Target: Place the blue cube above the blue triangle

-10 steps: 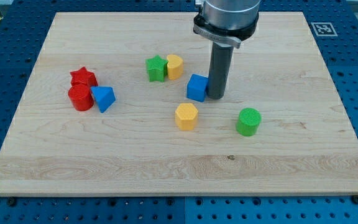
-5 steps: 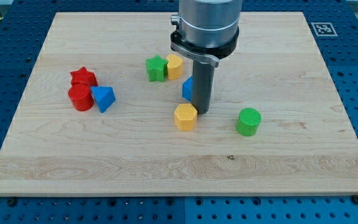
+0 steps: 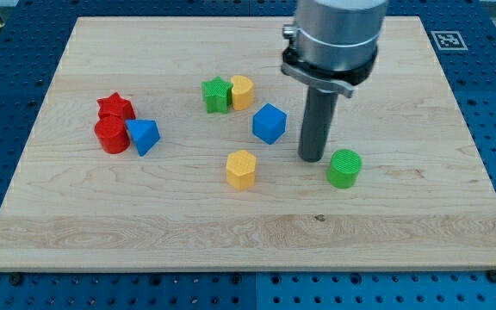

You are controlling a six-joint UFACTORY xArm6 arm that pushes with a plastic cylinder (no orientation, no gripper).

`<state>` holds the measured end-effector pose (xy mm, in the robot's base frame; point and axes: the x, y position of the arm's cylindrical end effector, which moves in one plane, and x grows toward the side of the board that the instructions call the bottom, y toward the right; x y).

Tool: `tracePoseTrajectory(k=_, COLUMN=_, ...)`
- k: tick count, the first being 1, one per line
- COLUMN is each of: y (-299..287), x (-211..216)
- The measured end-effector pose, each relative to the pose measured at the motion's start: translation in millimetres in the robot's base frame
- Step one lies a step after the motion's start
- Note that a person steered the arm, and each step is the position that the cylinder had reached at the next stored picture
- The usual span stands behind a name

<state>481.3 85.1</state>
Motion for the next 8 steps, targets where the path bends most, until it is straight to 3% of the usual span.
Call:
tracePoseTrajectory(k=2, y=-22, x=-29)
tracePoseTrajectory(k=4, y=-55, x=-29)
tracePoseTrajectory(k=8, y=-11, x=-64)
